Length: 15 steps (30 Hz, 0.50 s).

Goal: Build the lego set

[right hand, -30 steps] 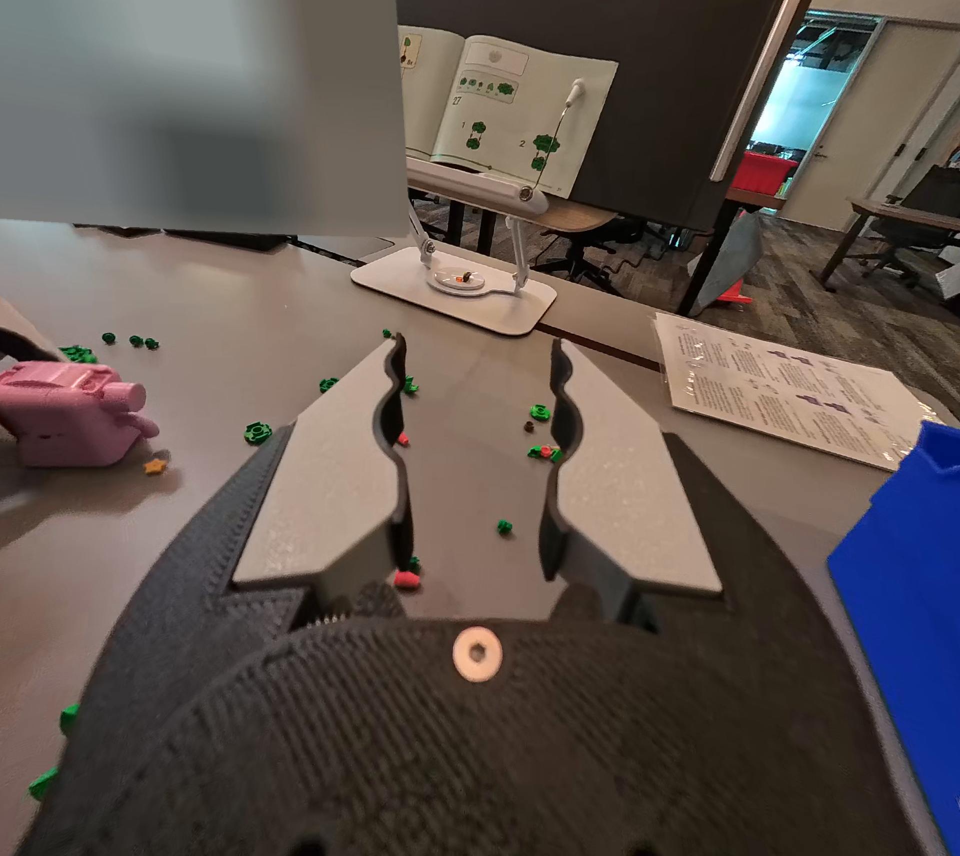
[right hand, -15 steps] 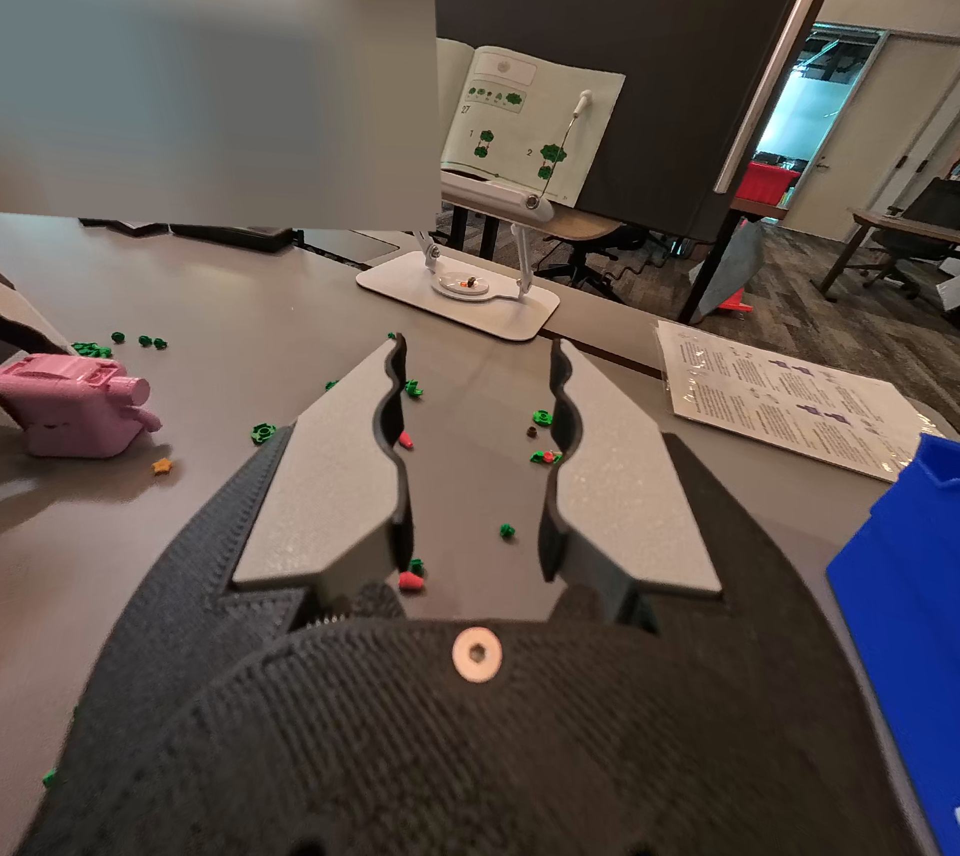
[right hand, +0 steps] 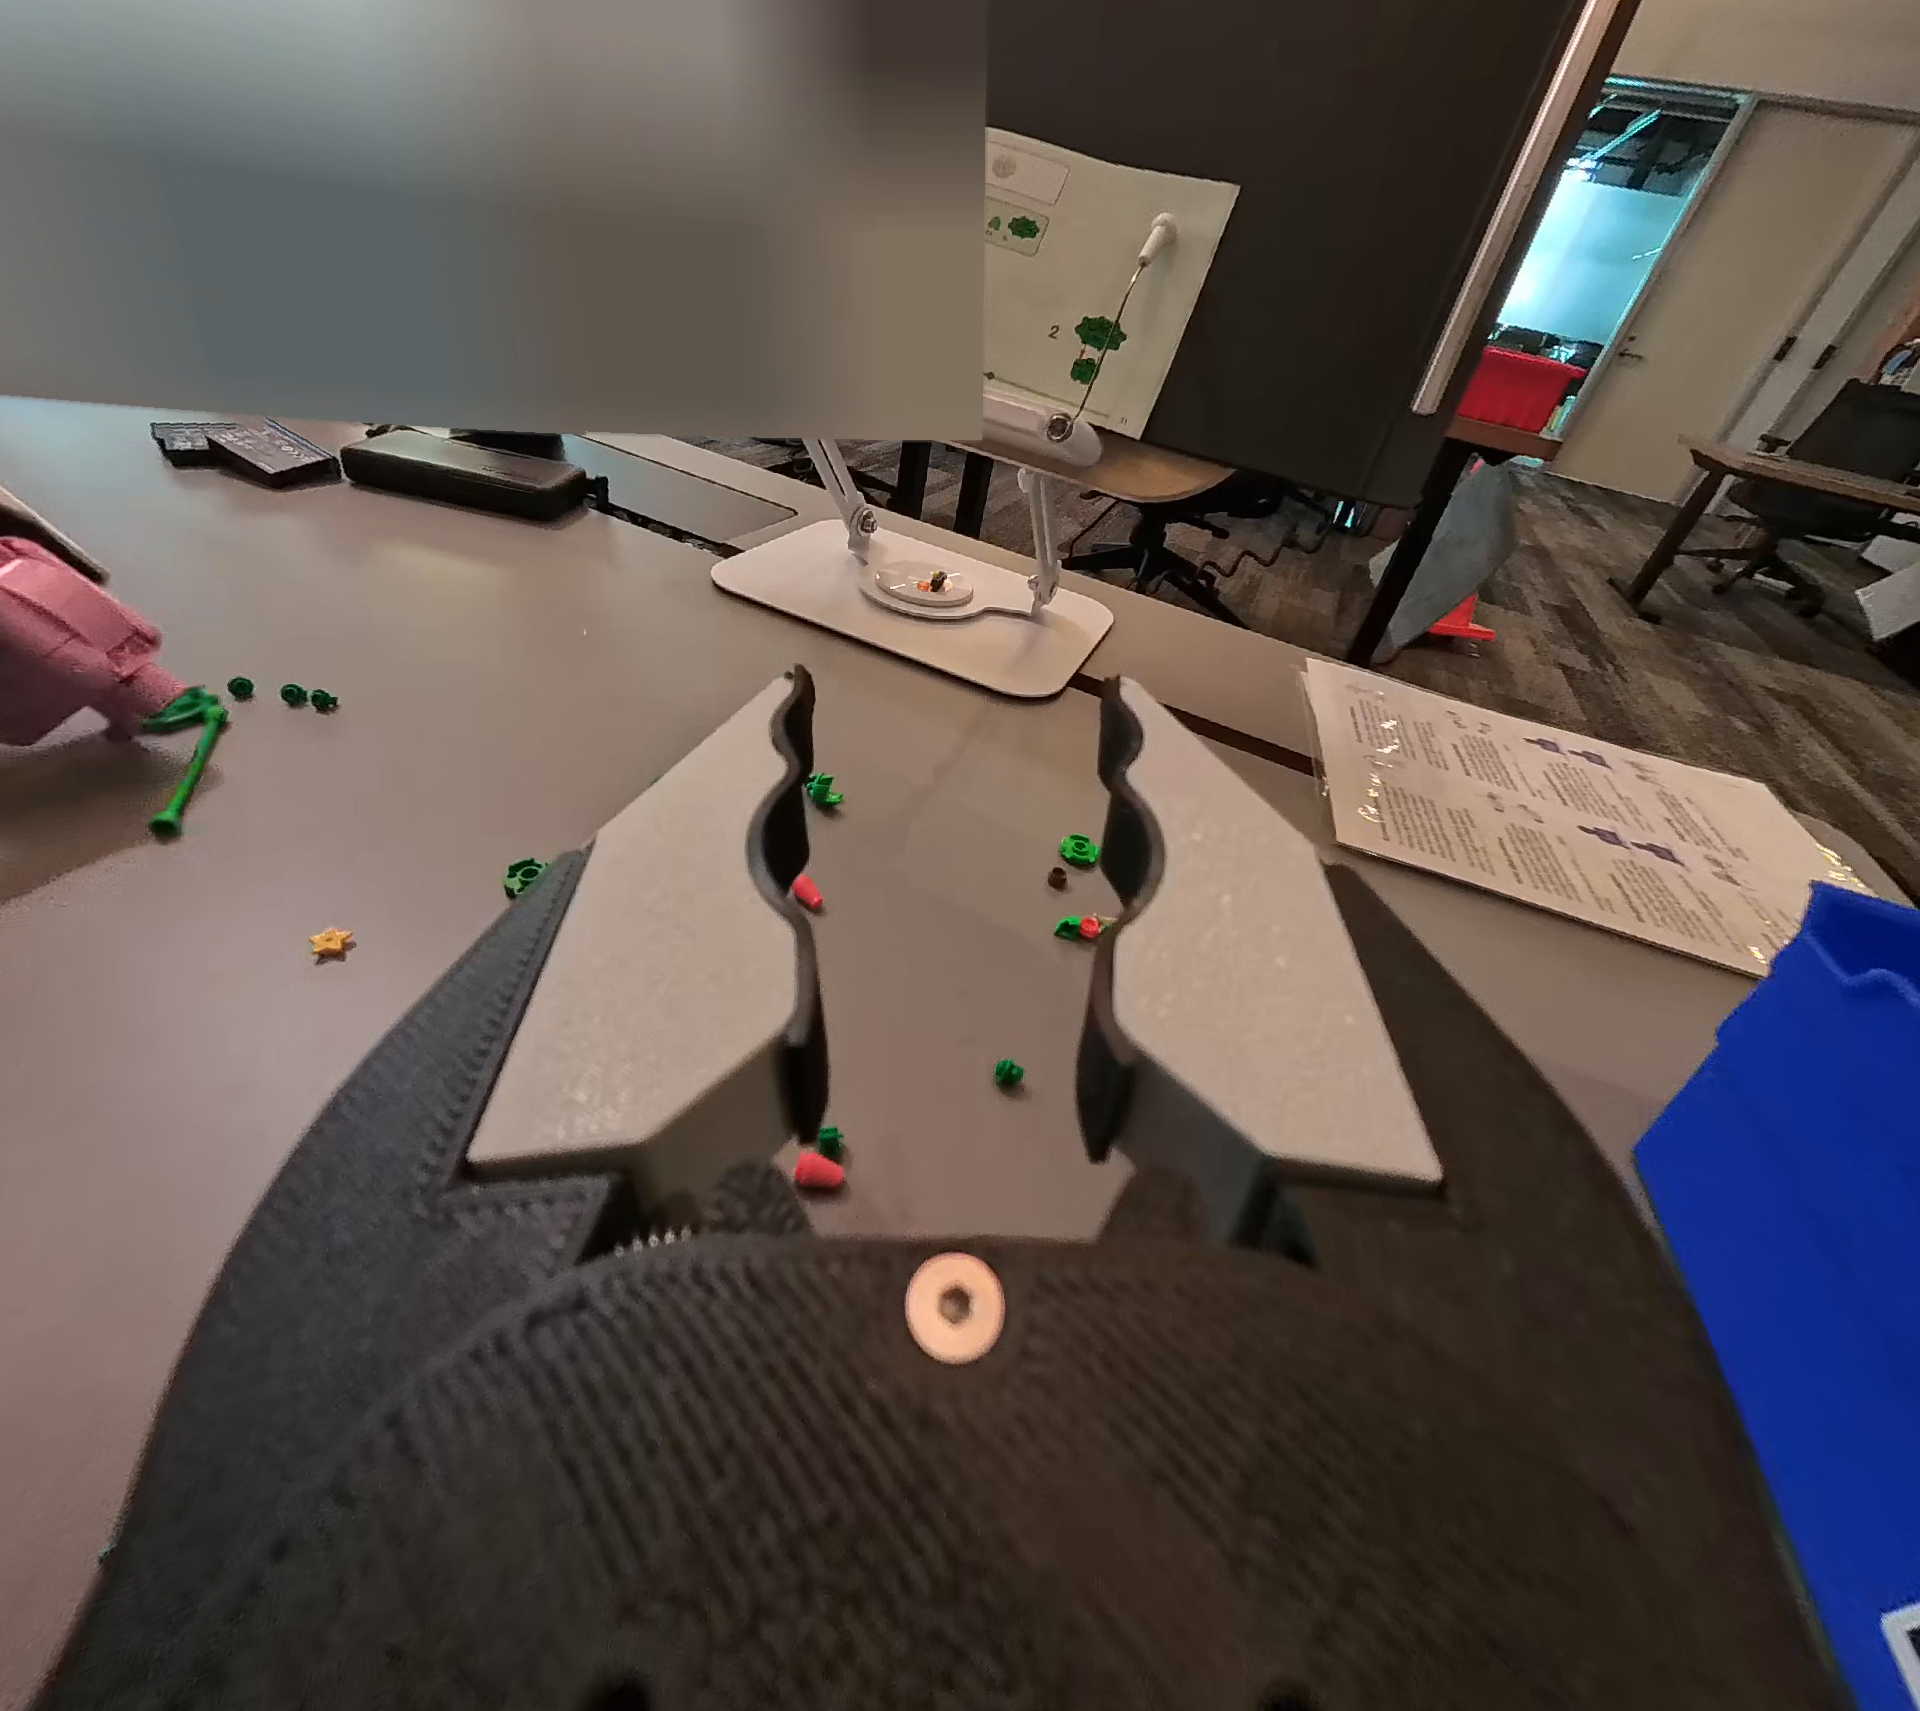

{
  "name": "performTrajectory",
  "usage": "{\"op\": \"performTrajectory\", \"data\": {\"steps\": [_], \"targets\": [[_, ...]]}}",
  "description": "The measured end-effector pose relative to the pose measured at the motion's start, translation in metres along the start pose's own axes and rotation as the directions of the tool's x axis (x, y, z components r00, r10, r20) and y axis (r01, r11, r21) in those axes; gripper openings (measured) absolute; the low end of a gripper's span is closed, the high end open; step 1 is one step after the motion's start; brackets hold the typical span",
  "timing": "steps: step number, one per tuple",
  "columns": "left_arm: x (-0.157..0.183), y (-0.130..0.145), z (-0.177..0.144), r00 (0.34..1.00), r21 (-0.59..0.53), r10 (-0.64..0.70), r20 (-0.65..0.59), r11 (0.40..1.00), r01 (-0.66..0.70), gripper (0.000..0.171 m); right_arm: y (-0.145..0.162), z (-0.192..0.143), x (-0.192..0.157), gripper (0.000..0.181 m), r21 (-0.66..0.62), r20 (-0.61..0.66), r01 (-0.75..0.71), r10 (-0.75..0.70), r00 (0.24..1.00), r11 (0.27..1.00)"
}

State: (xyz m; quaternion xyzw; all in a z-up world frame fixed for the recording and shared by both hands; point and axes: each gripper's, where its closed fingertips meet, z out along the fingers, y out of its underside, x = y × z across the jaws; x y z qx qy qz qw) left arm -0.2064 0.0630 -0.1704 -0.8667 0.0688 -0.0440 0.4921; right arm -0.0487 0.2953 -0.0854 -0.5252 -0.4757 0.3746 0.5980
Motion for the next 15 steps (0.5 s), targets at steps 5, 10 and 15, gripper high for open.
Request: {"op": "performTrajectory", "data": {"steps": [5, 10, 15], "targets": [[-0.018, -0.028, -0.023, 0.997, 0.208, -0.08, -0.019, 0.975, 0.083, 0.033, -0.003, -0.001, 0.001, 0.054, 0.011, -0.001, -0.002, 0.002, 1.0, 1.0], [-0.045, -0.059, -0.015, 0.993, 0.277, -0.117, -0.015, 0.954, 0.117, 0.034, -0.001, 0.0, 0.001, 0.053, 0.008, 0.002, -0.01, 0.01, 1.0, 1.0], [-0.074, -0.066, 0.031, 0.982, 0.213, -0.178, -0.063, 0.959, 0.188, 0.033, -0.003, -0.001, 0.0, 0.053, 0.013, 0.003, 0.0, 0.0, 1.0, 1.0]]}}
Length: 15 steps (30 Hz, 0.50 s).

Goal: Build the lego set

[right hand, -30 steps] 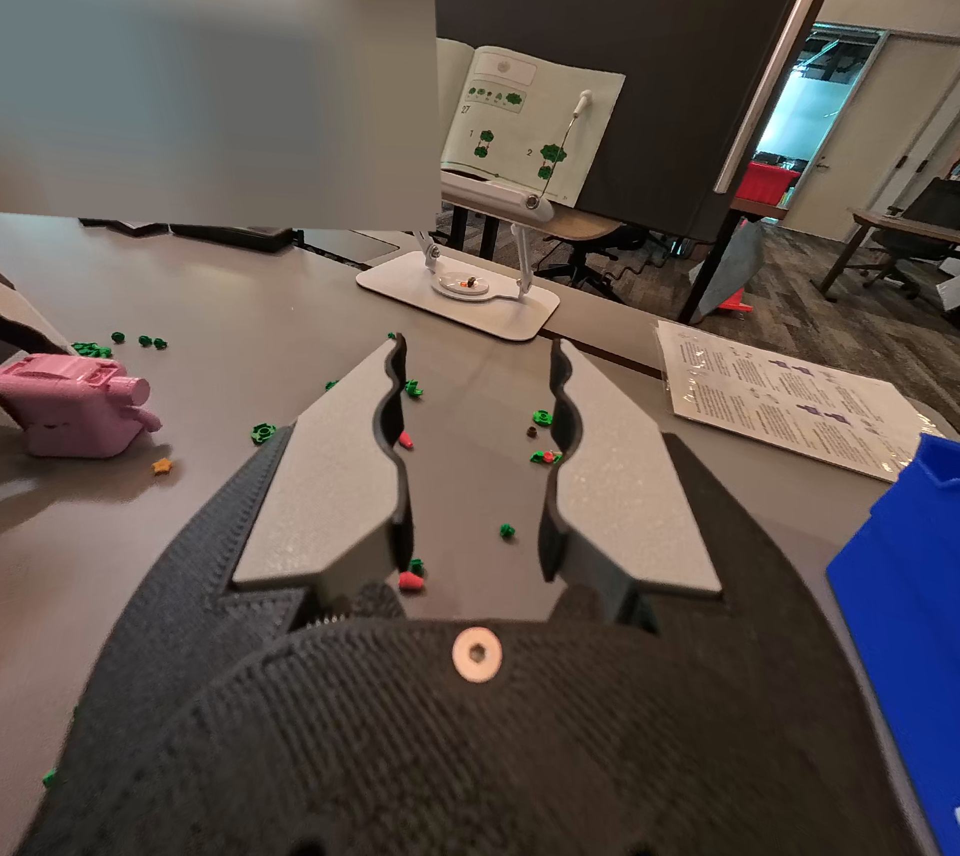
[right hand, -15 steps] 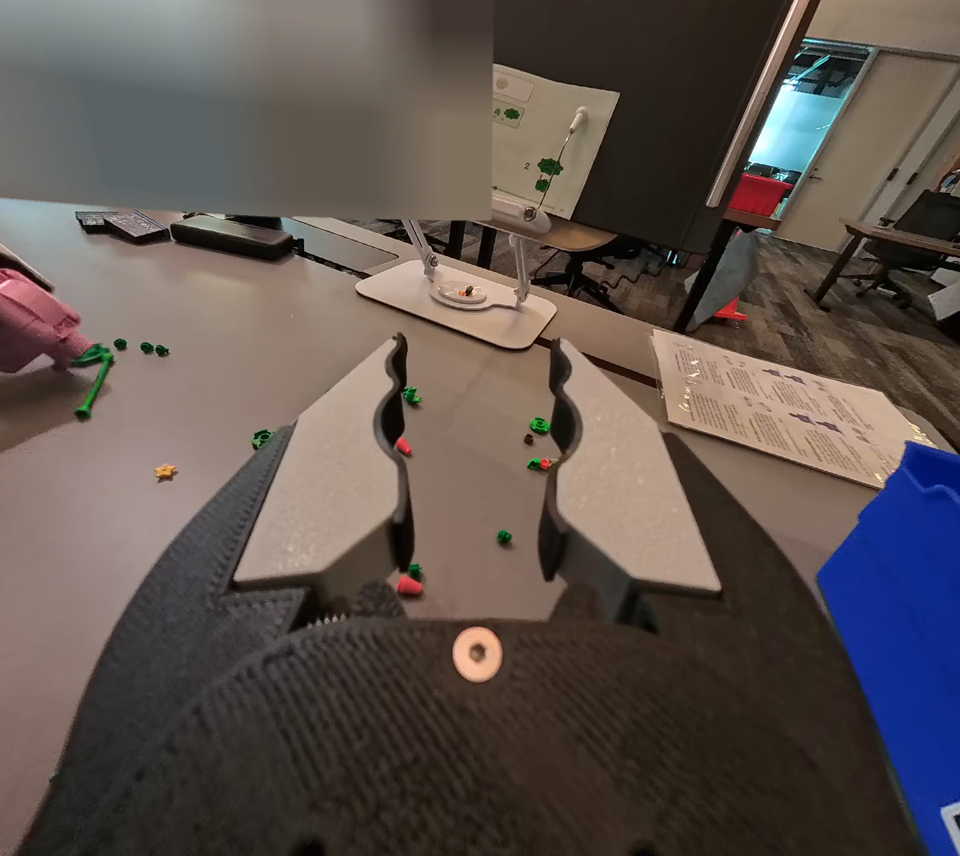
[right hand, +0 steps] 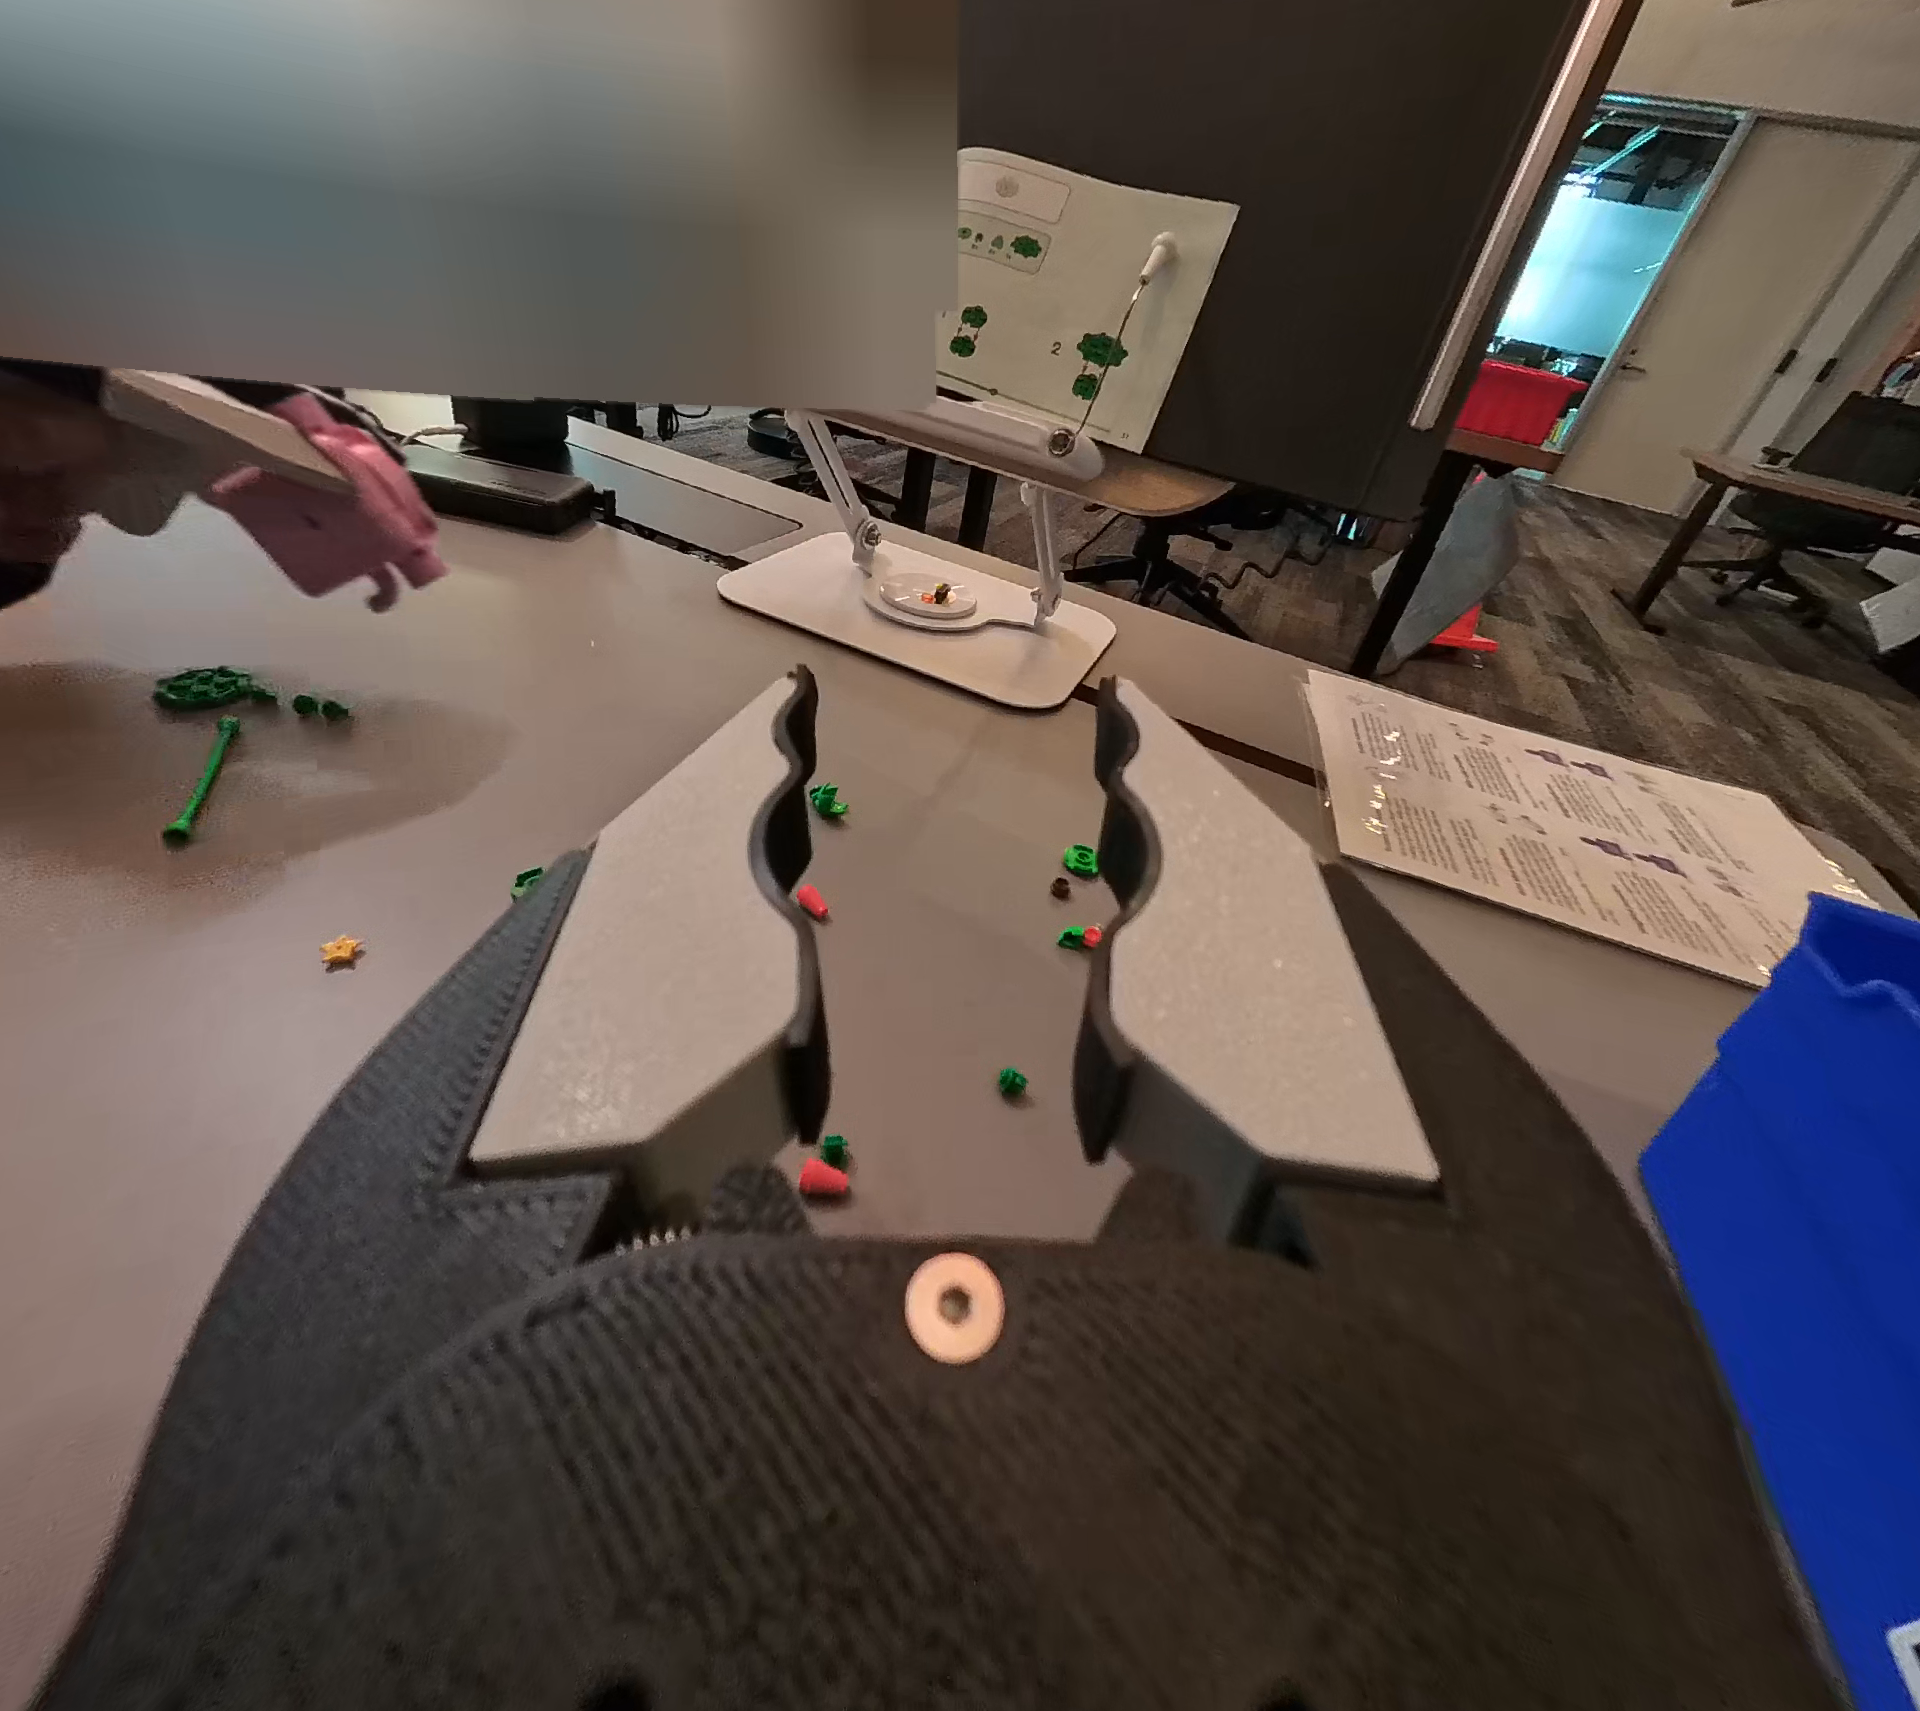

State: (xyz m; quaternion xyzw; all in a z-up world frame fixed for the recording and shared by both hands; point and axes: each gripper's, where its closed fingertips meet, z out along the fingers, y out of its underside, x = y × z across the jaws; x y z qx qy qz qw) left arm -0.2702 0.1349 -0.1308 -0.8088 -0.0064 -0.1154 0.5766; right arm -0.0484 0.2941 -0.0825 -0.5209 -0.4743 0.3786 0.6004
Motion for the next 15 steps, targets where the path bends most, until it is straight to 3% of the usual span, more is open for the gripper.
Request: {"op": "performTrajectory", "data": {"steps": [7, 15], "targets": [[0.0, 0.009, 0.059, 0.995, -0.096, 0.015, -0.101, 0.995, -0.024, 0.033, 0.01, 0.003, 0.003, 0.052, -0.03, -0.005, 0.002, -0.002, 1.0, 1.0], [-0.005, 0.041, 0.031, 0.99, -0.227, 0.052, -0.129, 0.971, -0.08, 0.035, 0.021, 0.008, 0.0, 0.052, -0.066, 0.007, -0.005, 0.005, 1.0, 0.998]]}}
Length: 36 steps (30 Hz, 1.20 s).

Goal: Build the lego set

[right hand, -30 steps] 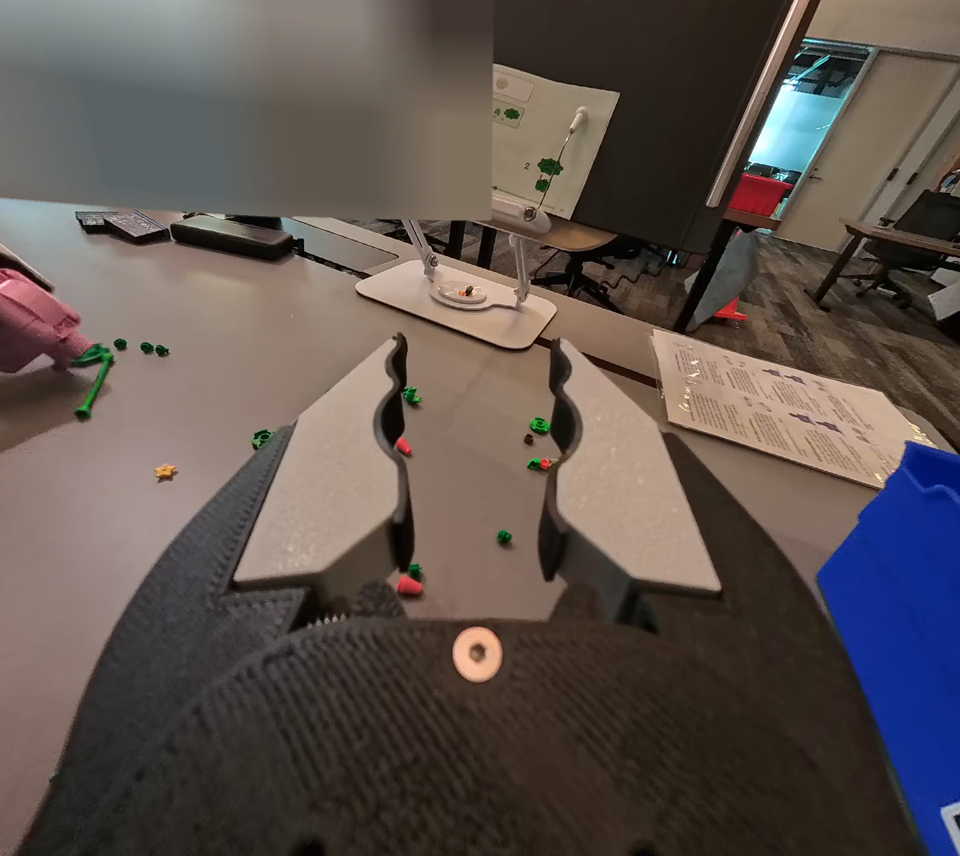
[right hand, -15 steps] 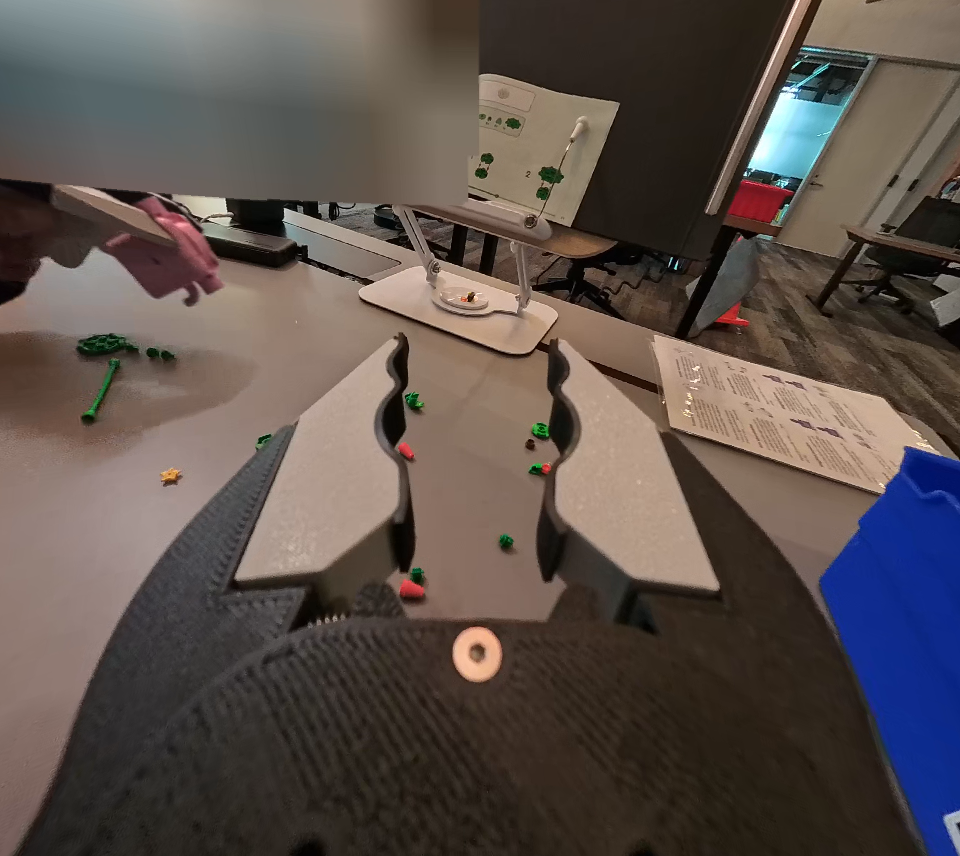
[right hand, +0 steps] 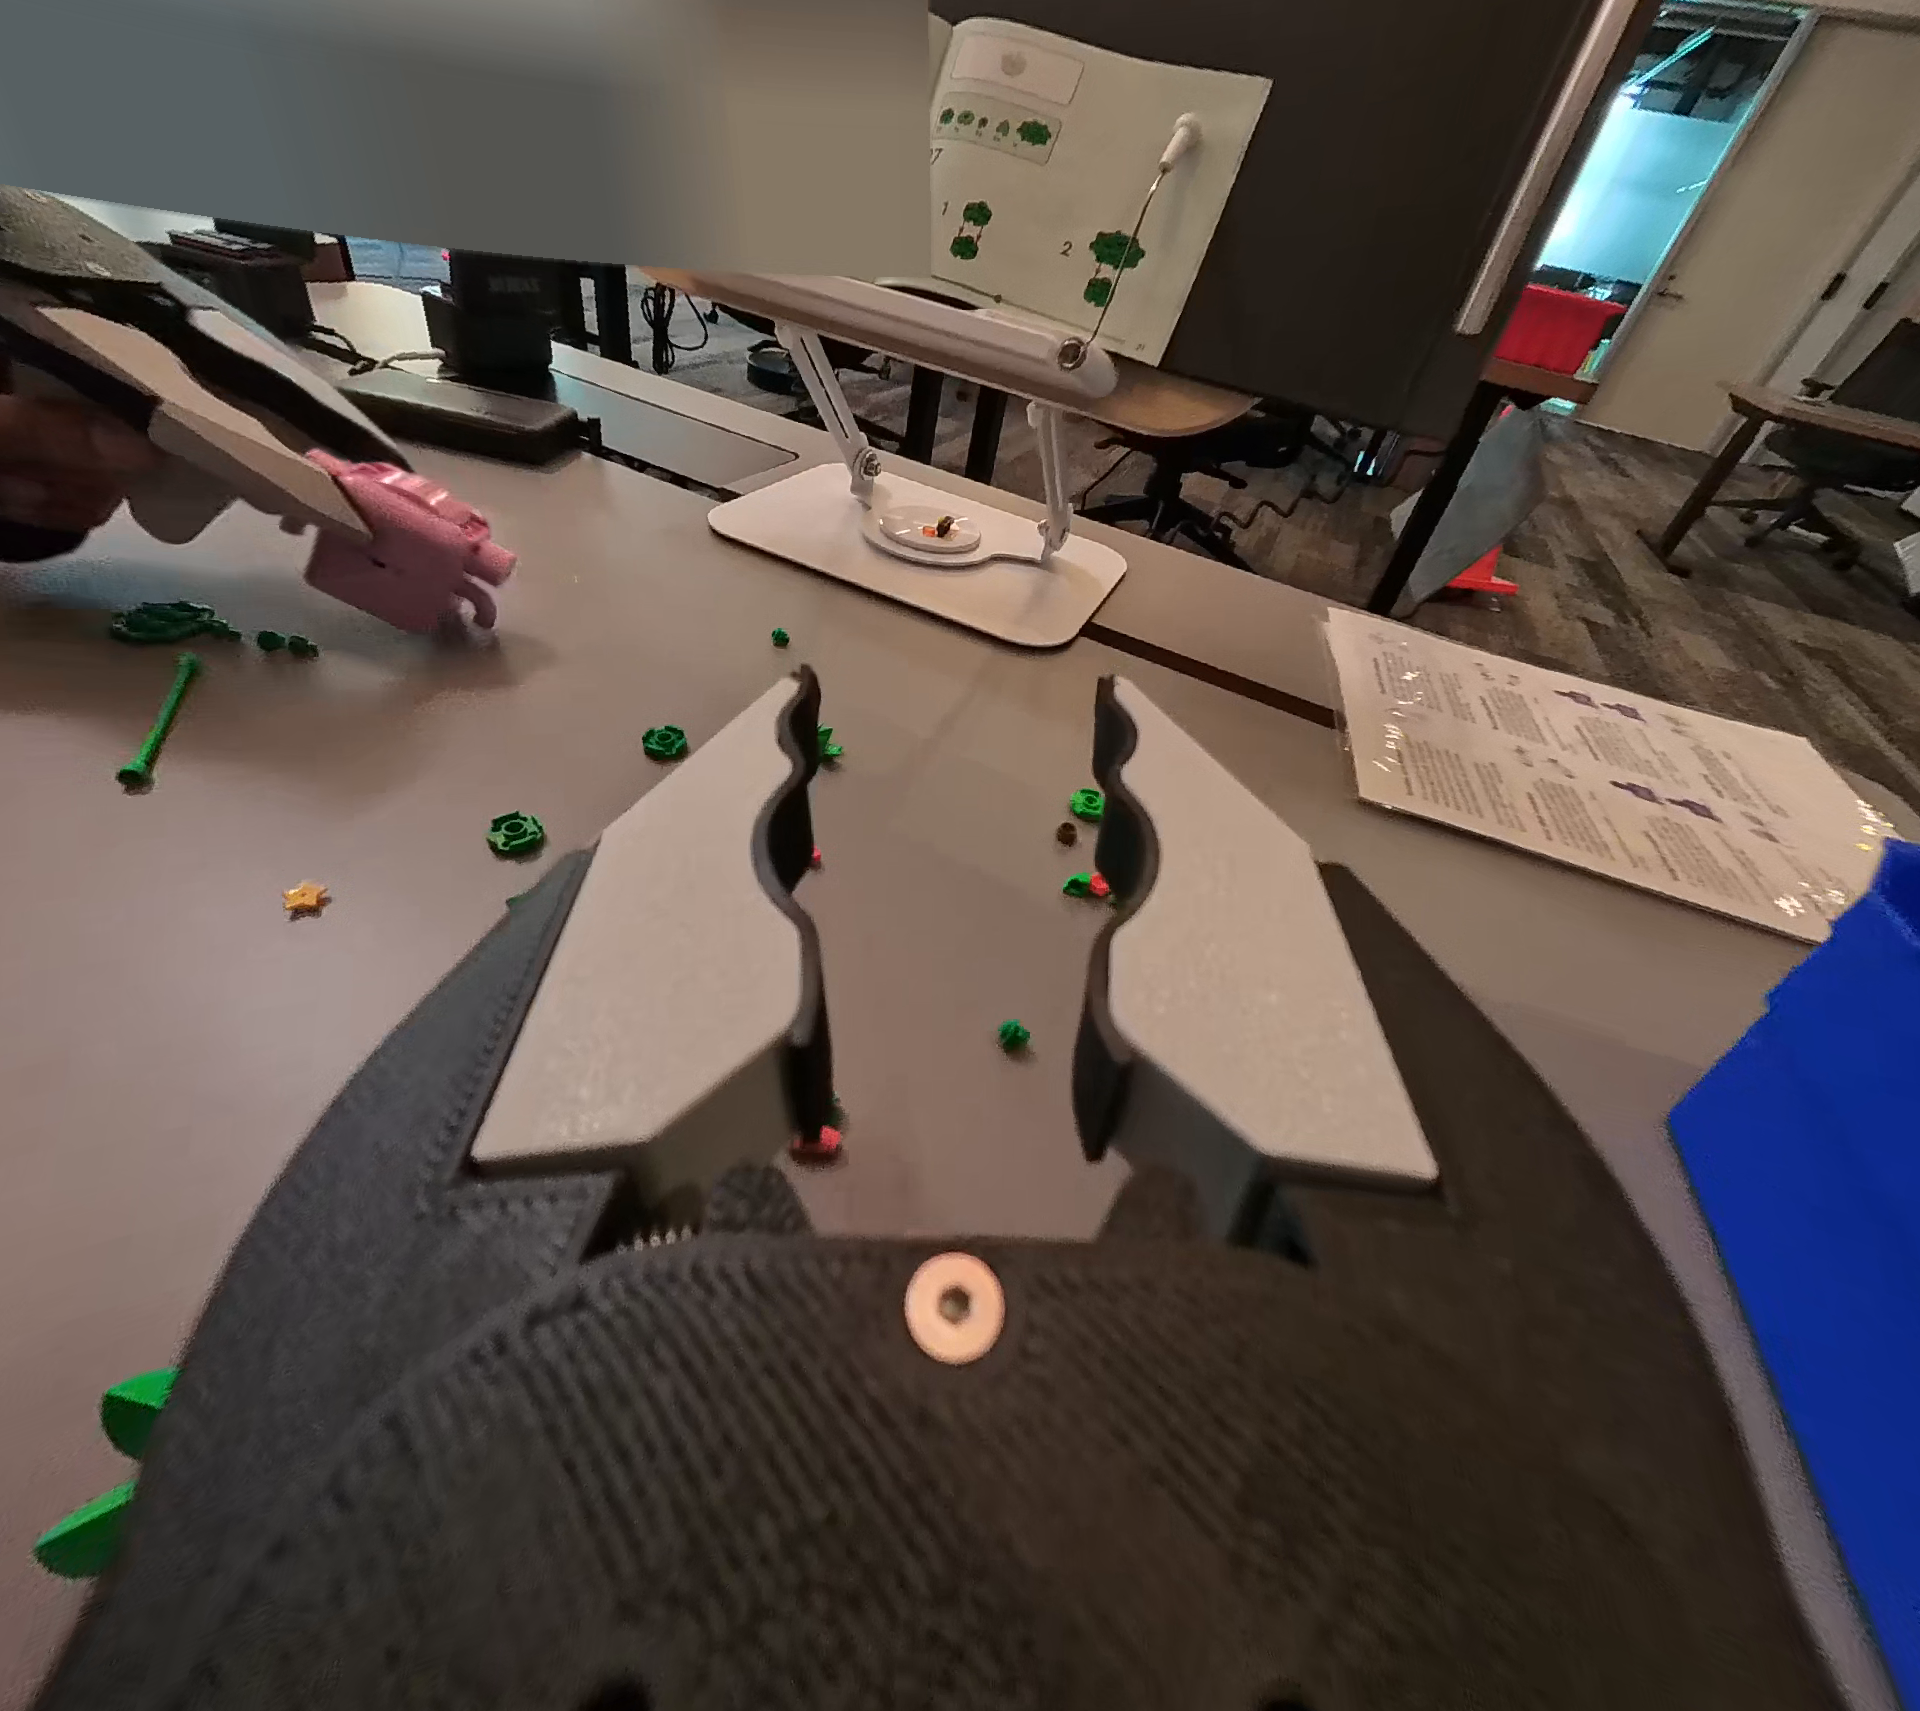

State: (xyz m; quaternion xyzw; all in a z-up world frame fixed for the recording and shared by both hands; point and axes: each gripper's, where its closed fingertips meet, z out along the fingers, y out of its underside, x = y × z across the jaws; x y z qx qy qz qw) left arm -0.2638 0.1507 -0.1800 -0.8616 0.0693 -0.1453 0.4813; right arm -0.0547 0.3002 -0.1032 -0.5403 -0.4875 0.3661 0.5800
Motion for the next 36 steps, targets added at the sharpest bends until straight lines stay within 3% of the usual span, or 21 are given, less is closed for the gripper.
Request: {"op": "performTrajectory", "data": {"steps": [6, 10, 15, 22, 36], "targets": [[-0.01, 0.02, -0.011, 0.993, -0.116, 0.109, 0.043, 0.988, -0.103, 0.034, 0.001, 0.0, -0.002, 0.052, -0.004, 0.005, 0.01, -0.01, 1.0, 1.0], [-0.015, 0.019, -0.016, 0.984, -0.109, 0.161, 0.083, 0.982, -0.151, 0.038, -0.002, -0.001, -0.003, 0.052, 0.004, 0.005, 0.016, -0.016, 1.0, 1.0], [-0.025, 0.016, -0.024, 0.977, -0.102, 0.165, 0.132, 0.983, -0.153, 0.048, -0.006, -0.002, -0.004, 0.052, 0.014, 0.004, 0.023, -0.023, 1.0, 1.0], [-0.023, 0.024, -0.024, 0.985, -0.124, 0.143, 0.099, 0.984, -0.131, 0.044, -0.004, -0.002, -0.004, 0.052, 0.008, 0.006, 0.027, -0.027, 1.0, 1.0], [-0.036, 0.034, -0.02, 0.965, -0.189, 0.189, 0.181, 0.97, -0.155, 0.044, -0.004, -0.002, -0.006, 0.052, 0.008, 0.01, 0.03, -0.03, 0.999, 1.0]]}}
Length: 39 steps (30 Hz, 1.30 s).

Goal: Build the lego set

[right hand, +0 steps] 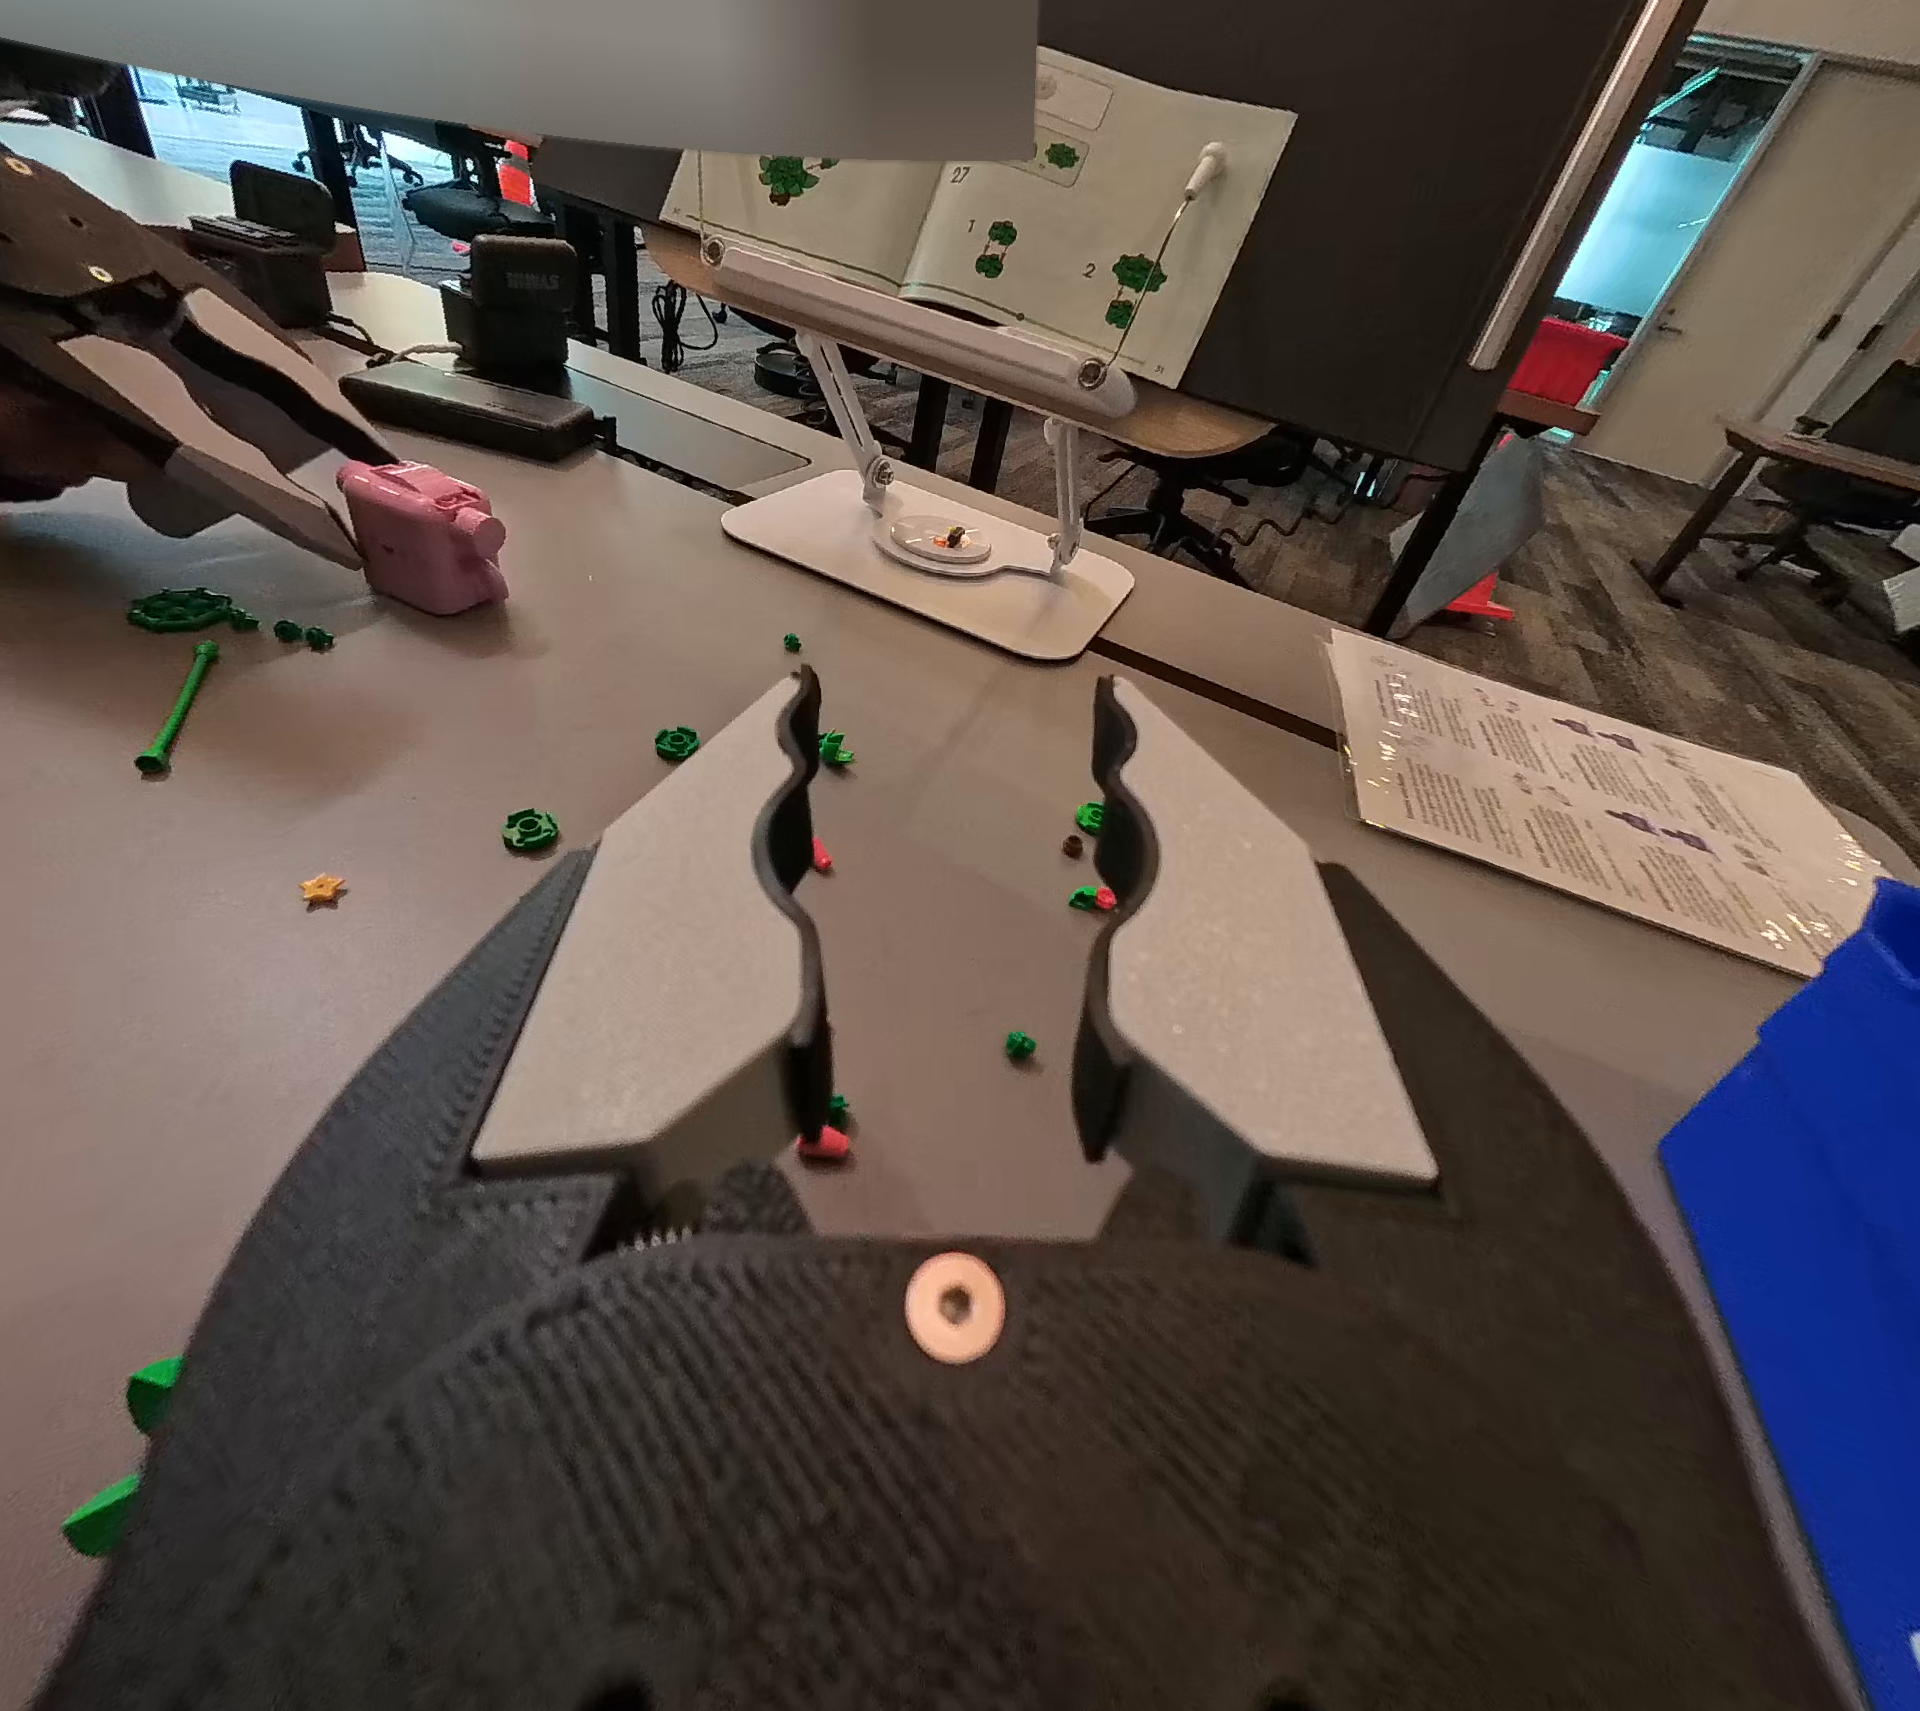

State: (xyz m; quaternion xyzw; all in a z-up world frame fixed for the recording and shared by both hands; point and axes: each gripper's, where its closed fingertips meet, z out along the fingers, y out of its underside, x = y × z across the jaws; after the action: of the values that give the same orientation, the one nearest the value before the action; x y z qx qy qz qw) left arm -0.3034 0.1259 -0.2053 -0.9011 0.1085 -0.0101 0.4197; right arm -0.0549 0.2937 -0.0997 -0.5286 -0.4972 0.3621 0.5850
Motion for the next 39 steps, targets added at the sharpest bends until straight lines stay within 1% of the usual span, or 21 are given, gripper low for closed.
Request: {"op": "performTrajectory", "data": {"steps": [6, 11, 17, 19, 20, 22, 24, 27, 29, 32, 35, 38, 39], "targets": [[0.005, 0.0, 0.002, 1.0, -0.001, 0.005, -0.018, 1.0, -0.005, 0.044, -0.001, 0.0, 0.0, 0.052, 0.001, -0.001, 0.006, -0.006, 1.0, 1.0], [0.009, -0.004, 0.001, 0.998, 0.026, -0.027, -0.059, 0.999, 0.029, 0.045, -0.001, 0.0, -0.001, 0.052, 0.001, 0.001, 0.008, -0.008, 1.0, 1.0], [0.009, -0.002, 0.004, 0.998, 0.016, -0.035, -0.05, 0.999, 0.036, 0.045, -0.001, -0.001, -0.001, 0.052, 0.002, 0.0, 0.014, -0.014, 1.0, 1.0], [0.004, -0.002, 0.004, 0.999, 0.019, -0.039, -0.021, 0.999, 0.04, 0.045, -0.001, -0.001, -0.001, 0.052, 0.002, 0.001, 0.013, -0.013, 1.0, 1.0], [-0.001, -0.002, 0.004, 0.999, 0.026, -0.041, 0.014, 0.999, 0.041, 0.046, -0.001, 0.0, -0.001, 0.052, 0.002, 0.001, 0.013, -0.013, 1.0, 1.0], [-0.013, -0.001, 0.002, 0.996, 0.026, -0.048, 0.081, 0.999, 0.046, 0.055, -0.001, -0.001, -0.001, 0.052, 0.003, 0.001, 0.013, -0.013, 1.0, 1.0], [-0.024, 0.0, 0.0, 0.989, 0.026, -0.055, 0.14, 0.998, 0.052, 0.056, -0.001, -0.001, -0.002, 0.052, 0.003, 0.002, 0.013, -0.013, 1.0, 1.0], [-0.028, 0.002, -0.002, 0.986, 0.026, -0.068, 0.154, 0.998, 0.065, 0.057, -0.001, -0.001, -0.002, 0.052, 0.003, 0.002, 0.014, -0.014, 1.0, 1.0], [-0.029, 0.006, -0.001, 0.984, 0.007, -0.071, 0.162, 0.997, 0.071, 0.057, -0.001, -0.001, -0.002, 0.052, 0.003, 0.002, 0.014, -0.014, 1.0, 1.0], [-0.024, 0.007, 0.002, 0.989, 0.004, -0.065, 0.133, 0.998, 0.065, 0.058, -0.002, -0.001, -0.002, 0.052, 0.003, 0.001, 0.014, -0.014, 1.0, 1.0], [-0.015, -0.002, 0.001, 0.994, 0.047, -0.065, 0.085, 0.997, 0.061, 0.062, -0.002, -0.001, -0.002, 0.052, 0.004, 0.003, 0.014, -0.014, 1.0, 1.0], [-0.007, -0.002, 0.003, 0.997, 0.043, -0.072, 0.031, 0.997, 0.071, 0.061, -0.001, 0.0, -0.002, 0.052, 0.001, 0.003, 0.017, -0.018, 1.0, 1.0], [-0.004, -0.002, 0.003, 0.998, 0.039, -0.068, 0.013, 0.997, 0.068, 0.058, -0.001, 0.0, -0.002, 0.052, 0.001, 0.003, 0.018, -0.018, 1.0, 1.0]]}}
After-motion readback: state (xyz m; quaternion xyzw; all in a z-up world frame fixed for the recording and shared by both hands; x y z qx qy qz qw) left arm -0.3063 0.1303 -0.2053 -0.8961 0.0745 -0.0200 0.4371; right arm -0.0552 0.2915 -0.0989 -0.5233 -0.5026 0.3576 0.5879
